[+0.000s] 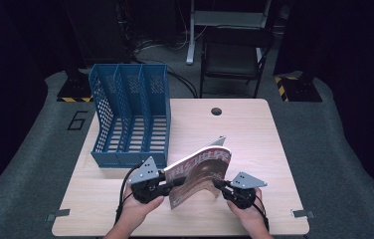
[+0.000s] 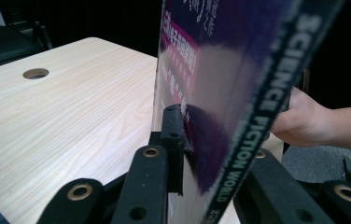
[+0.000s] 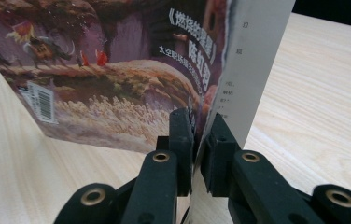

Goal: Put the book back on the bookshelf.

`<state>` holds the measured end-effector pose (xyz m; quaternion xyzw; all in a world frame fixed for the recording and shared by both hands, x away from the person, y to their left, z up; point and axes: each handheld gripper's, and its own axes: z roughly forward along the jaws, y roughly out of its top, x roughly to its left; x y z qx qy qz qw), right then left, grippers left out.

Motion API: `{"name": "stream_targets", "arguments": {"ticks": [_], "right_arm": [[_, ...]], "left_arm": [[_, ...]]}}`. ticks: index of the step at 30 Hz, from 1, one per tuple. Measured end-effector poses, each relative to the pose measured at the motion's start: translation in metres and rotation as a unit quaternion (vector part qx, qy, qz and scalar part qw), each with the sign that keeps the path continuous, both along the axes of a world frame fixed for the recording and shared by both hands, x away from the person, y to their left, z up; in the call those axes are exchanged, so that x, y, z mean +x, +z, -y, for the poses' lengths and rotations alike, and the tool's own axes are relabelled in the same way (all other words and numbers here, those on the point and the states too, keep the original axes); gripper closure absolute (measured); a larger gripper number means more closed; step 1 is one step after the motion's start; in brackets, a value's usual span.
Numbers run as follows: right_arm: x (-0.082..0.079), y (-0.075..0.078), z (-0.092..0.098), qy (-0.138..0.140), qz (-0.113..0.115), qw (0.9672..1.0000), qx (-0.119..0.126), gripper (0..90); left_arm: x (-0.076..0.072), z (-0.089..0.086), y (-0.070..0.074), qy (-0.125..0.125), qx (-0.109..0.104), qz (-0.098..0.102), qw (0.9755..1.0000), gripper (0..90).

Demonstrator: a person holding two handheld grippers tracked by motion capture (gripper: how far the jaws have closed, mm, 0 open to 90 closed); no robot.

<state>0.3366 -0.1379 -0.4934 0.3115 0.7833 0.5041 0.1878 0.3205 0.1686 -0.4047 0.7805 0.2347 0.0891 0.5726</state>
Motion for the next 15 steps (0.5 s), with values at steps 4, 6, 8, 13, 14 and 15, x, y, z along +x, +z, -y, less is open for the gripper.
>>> {"name": "stream_targets", "arguments": {"ticks": [4, 6, 8, 13, 14, 15], "right_arm": [[0.002, 0.000, 0.003, 0.012, -0.007, 0.9999, 0.006, 82.7], [0.002, 0.001, 0.004, 0.015, -0.009, 0.9998, 0.004, 81.4], [0.002, 0.001, 0.005, 0.015, -0.007, 0.9999, 0.003, 80.4], [0.002, 0.001, 0.005, 0.015, -0.013, 0.9998, 0.007, 78.0], [0.002, 0.001, 0.005, 0.013, -0.011, 0.9998, 0.008, 77.1], [0.002, 0.000, 0.005, 0.009, -0.012, 0.9998, 0.011, 75.8]], "left_arm": [[0.000, -0.001, 0.005, 0.002, -0.007, -0.003, 1.0000, 75.7], [0.001, 0.000, 0.013, -0.007, -0.010, -0.004, 0.9999, 72.8], [0.003, 0.002, 0.019, -0.010, -0.013, -0.004, 0.9999, 72.0], [0.008, 0.008, 0.028, -0.011, -0.011, 0.003, 0.9999, 70.2], [0.009, 0.009, 0.029, -0.010, -0.008, 0.007, 0.9999, 70.2], [0.010, 0.010, 0.031, -0.010, -0.002, 0.013, 0.9999, 72.0]]}}
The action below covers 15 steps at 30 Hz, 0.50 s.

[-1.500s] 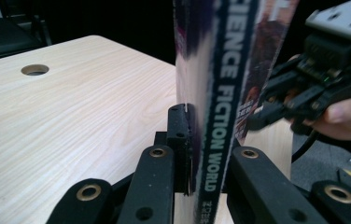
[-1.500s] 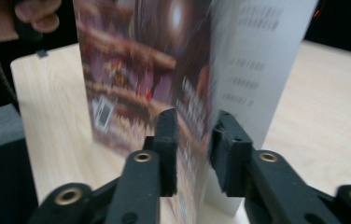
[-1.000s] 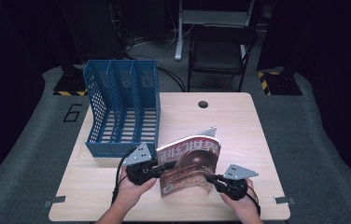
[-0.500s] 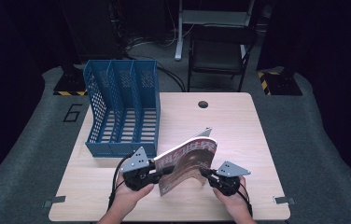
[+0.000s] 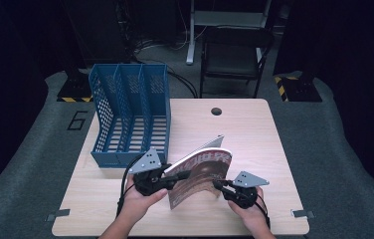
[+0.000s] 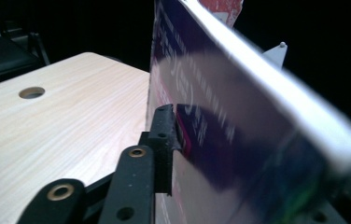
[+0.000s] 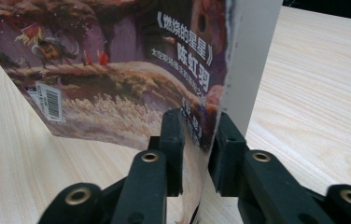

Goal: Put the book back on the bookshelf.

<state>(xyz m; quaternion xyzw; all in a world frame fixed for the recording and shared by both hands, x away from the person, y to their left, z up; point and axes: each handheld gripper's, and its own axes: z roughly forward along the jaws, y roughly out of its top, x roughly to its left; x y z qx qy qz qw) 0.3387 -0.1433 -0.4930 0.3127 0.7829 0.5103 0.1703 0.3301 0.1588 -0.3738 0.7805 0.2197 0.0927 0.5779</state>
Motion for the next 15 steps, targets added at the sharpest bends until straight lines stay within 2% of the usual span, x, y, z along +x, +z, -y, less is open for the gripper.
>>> {"name": "stream_targets", "arguments": {"ticks": [1, 3, 5, 6, 10, 11, 12, 15], "right_arm": [[-0.001, 0.000, 0.001, -0.004, -0.006, 1.0000, 0.004, 73.3], [0.000, -0.001, 0.001, -0.003, -0.003, 1.0000, 0.004, 71.7], [-0.001, -0.002, 0.004, -0.014, -0.003, 0.9998, 0.010, 65.7], [-0.001, -0.002, 0.006, -0.024, -0.006, 0.9996, 0.012, 63.2], [0.000, -0.004, 0.012, -0.043, -0.007, 0.9989, 0.016, 62.5], [0.001, -0.004, 0.016, -0.051, -0.013, 0.9984, 0.022, 63.3], [0.001, -0.004, 0.016, -0.051, -0.013, 0.9984, 0.022, 63.3], [0.002, -0.003, 0.018, -0.052, -0.015, 0.9976, 0.042, 66.2]], "left_arm": [[0.000, 0.003, 0.003, 0.002, 0.002, 0.002, 1.0000, 74.4], [-0.001, 0.003, 0.005, 0.000, 0.003, 0.002, 1.0000, 76.8], [-0.002, 0.005, 0.007, 0.002, 0.016, 0.006, 0.9998, 78.9], [-0.003, 0.006, 0.007, 0.002, 0.017, 0.010, 0.9998, 81.5], [-0.006, 0.007, 0.009, 0.003, 0.027, 0.014, 0.9995, 82.7], [-0.007, 0.008, 0.009, 0.004, 0.028, 0.016, 0.9995, 82.9], [-0.007, 0.008, 0.009, 0.004, 0.028, 0.016, 0.9995, 83.0], [-0.008, 0.010, 0.010, -0.002, 0.030, 0.015, 0.9994, 82.9]]}}
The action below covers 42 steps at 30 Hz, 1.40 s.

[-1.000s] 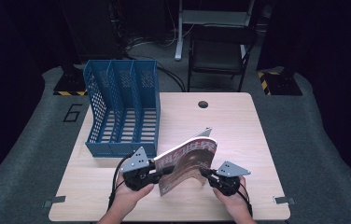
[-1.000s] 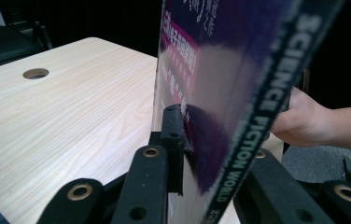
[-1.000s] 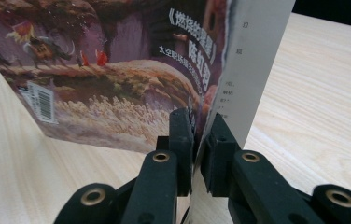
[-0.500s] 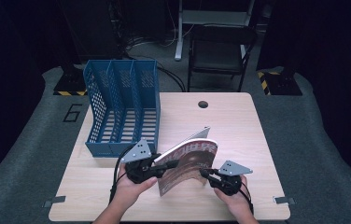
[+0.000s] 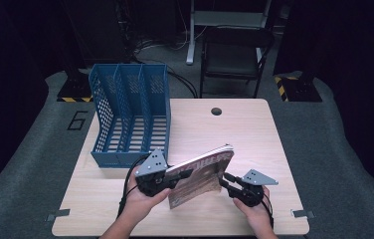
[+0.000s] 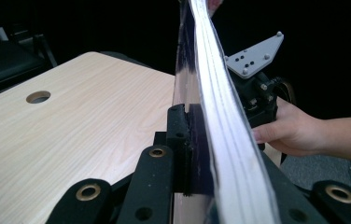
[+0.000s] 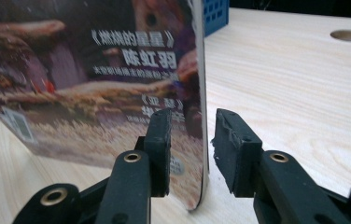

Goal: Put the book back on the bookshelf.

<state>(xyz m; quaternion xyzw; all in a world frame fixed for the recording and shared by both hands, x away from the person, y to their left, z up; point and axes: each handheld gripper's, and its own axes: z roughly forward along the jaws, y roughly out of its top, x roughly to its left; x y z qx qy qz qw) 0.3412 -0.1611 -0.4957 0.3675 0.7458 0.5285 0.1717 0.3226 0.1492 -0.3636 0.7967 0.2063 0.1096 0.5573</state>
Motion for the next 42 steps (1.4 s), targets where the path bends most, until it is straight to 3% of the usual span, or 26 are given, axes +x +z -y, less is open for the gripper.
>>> {"name": "stream_targets", "arguments": {"ticks": [2, 5, 8, 10, 14, 21, 24, 32, 35, 40, 42], "right_arm": [[0.001, 0.000, 0.000, 0.002, 0.006, 1.0000, -0.001, 66.1], [0.000, 0.003, -0.004, 0.003, 0.016, 0.9999, 0.003, 65.0], [0.000, 0.006, -0.006, 0.006, 0.023, 0.9997, 0.005, 63.9], [0.000, 0.006, -0.006, 0.005, 0.013, 0.9998, 0.012, 63.5], [0.003, 0.006, -0.006, 0.006, 0.016, 0.9997, 0.016, 63.6], [0.005, 0.006, -0.006, 0.012, 0.015, 0.9997, 0.017, 63.3], [0.005, 0.006, -0.006, 0.011, 0.015, 0.9996, 0.019, 63.3], [0.005, 0.005, -0.007, 0.015, 0.015, 0.9997, 0.015, 62.6], [0.006, 0.003, -0.008, 0.017, 0.014, 0.9997, 0.007, 61.2], [0.008, -0.003, -0.007, 0.007, -0.018, 0.9998, 0.003, 55.8], [0.008, -0.004, -0.007, 0.000, -0.018, 0.9998, -0.001, 55.4]], "left_arm": [[0.000, 0.001, 0.002, -0.004, 0.009, -0.002, 0.9999, 82.5], [-0.004, 0.002, 0.006, -0.003, -0.002, -0.008, 1.0000, 78.5], [-0.006, 0.006, 0.008, -0.007, 0.010, -0.005, 0.9999, 78.3], [-0.006, 0.008, 0.009, -0.006, 0.022, 0.002, 0.9997, 78.5], [-0.003, 0.008, 0.006, 0.002, 0.031, 0.001, 0.9995, 78.5], [0.004, 0.008, 0.004, 0.006, 0.036, -0.008, 0.9993, 79.2], [0.007, 0.010, 0.001, 0.018, 0.028, -0.012, 0.9994, 80.5], [0.004, 0.009, 0.002, 0.027, 0.042, 0.006, 0.9987, 83.6], [0.004, 0.008, 0.002, 0.025, 0.042, 0.000, 0.9988, 83.8], [0.005, 0.007, 0.001, 0.032, 0.040, 0.003, 0.9987, 84.0], [0.006, 0.006, 0.001, 0.037, 0.033, -0.001, 0.9988, 84.0]]}}
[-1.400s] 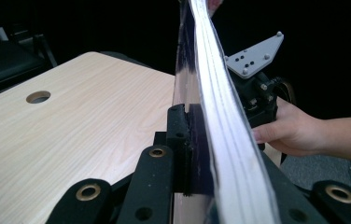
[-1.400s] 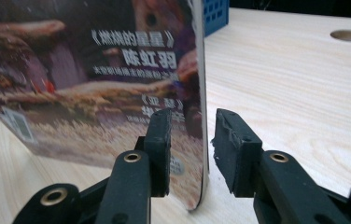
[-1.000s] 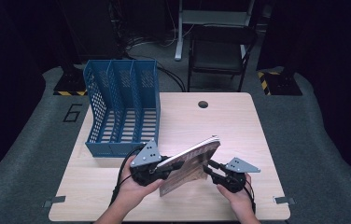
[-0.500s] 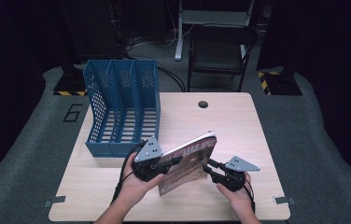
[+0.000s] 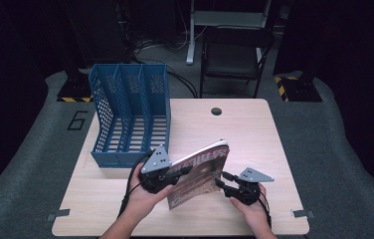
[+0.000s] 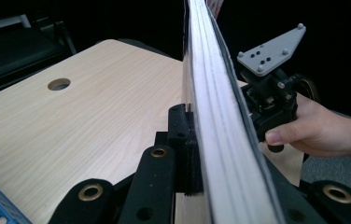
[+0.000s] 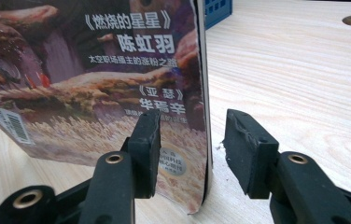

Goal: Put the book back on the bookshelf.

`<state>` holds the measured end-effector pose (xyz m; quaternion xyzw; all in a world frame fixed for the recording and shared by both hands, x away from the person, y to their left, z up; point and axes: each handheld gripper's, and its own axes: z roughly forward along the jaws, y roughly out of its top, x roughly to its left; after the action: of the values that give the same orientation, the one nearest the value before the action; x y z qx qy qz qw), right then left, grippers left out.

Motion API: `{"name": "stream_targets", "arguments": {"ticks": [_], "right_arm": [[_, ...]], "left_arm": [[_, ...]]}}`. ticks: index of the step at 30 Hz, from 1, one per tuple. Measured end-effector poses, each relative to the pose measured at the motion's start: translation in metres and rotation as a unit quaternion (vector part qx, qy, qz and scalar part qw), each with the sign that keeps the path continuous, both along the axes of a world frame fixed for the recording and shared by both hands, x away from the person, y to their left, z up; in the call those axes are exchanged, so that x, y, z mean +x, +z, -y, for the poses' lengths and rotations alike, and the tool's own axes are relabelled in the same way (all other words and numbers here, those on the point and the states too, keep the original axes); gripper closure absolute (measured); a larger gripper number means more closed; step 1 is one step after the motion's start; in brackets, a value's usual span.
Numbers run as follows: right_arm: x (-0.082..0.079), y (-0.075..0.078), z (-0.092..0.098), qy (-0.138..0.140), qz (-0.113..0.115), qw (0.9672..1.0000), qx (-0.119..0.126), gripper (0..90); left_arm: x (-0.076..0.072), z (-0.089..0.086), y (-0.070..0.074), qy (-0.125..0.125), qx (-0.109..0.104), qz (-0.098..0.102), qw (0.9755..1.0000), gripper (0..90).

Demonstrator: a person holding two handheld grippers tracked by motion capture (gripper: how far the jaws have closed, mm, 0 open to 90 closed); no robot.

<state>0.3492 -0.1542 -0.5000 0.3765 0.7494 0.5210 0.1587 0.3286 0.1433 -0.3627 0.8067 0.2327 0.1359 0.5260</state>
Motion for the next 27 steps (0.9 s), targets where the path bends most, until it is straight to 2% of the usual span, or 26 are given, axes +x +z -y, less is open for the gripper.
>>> {"name": "stream_targets", "arguments": {"ticks": [4, 6, 9, 10, 13, 14, 15, 17, 18, 19, 22, 23, 24, 26, 27], "right_arm": [[-0.003, 0.002, -0.001, -0.009, -0.004, 0.9999, 0.000, 54.6], [-0.005, 0.003, -0.002, -0.015, 0.000, 0.9999, -0.001, 55.6], [-0.013, 0.009, -0.002, -0.015, -0.003, 0.9999, 0.005, 66.7], [-0.015, 0.011, -0.002, -0.009, -0.002, 0.9999, 0.006, 71.4], [-0.018, 0.013, -0.004, 0.003, -0.007, 0.9999, 0.007, 75.4], [-0.020, 0.014, -0.006, 0.011, -0.001, 0.9999, 0.005, 76.6], [-0.023, 0.015, -0.012, 0.023, -0.004, 0.9997, 0.009, 79.0], [-0.025, 0.015, -0.015, 0.029, -0.003, 0.9995, 0.009, 80.1], [-0.028, 0.014, -0.023, 0.049, 0.001, 0.9988, -0.008, 84.4], [-0.028, 0.014, -0.023, 0.049, 0.001, 0.9988, -0.008, 84.4], [-0.037, 0.012, -0.046, 0.083, 0.012, 0.9957, -0.040, 89.8], [-0.039, 0.011, -0.052, 0.094, 0.015, 0.9946, -0.040, 90.0], [-0.039, 0.011, -0.052, 0.094, 0.015, 0.9946, -0.040, 90.0], [-0.046, 0.009, -0.070, 0.119, 0.019, 0.9918, -0.043, 90.0], [-0.046, 0.009, -0.070, 0.119, 0.019, 0.9918, -0.043, 90.0]], "left_arm": [[0.003, 0.000, 0.001, 0.006, 0.000, -0.005, 1.0000, 84.1], [0.006, 0.002, 0.001, 0.013, -0.007, -0.009, 0.9999, 84.1], [0.012, 0.007, -0.001, 0.020, -0.008, -0.006, 0.9997, 84.1], [0.014, 0.009, -0.001, 0.024, -0.011, -0.007, 0.9996, 84.1], [0.017, 0.011, 0.000, 0.026, -0.007, -0.010, 0.9996, 84.1], [0.019, 0.012, 0.000, 0.026, -0.009, -0.009, 0.9996, 84.1], [0.022, 0.014, 0.000, 0.028, -0.009, -0.010, 0.9995, 84.1], [0.024, 0.016, 0.000, 0.031, -0.013, -0.010, 0.9994, 84.1], [0.026, 0.017, 0.001, 0.028, -0.010, -0.014, 0.9995, 84.1], [0.028, 0.019, 0.000, 0.033, -0.016, -0.013, 0.9992, 84.1], [0.032, 0.025, 0.002, 0.041, -0.015, -0.013, 0.9990, 84.1], [0.032, 0.025, 0.002, 0.041, -0.015, -0.013, 0.9990, 84.1], [0.032, 0.027, 0.003, 0.043, -0.014, -0.015, 0.9989, 84.1], [0.032, 0.029, 0.003, 0.051, -0.016, -0.013, 0.9985, 84.1], [0.032, 0.029, 0.003, 0.053, -0.015, -0.014, 0.9984, 84.1]]}}
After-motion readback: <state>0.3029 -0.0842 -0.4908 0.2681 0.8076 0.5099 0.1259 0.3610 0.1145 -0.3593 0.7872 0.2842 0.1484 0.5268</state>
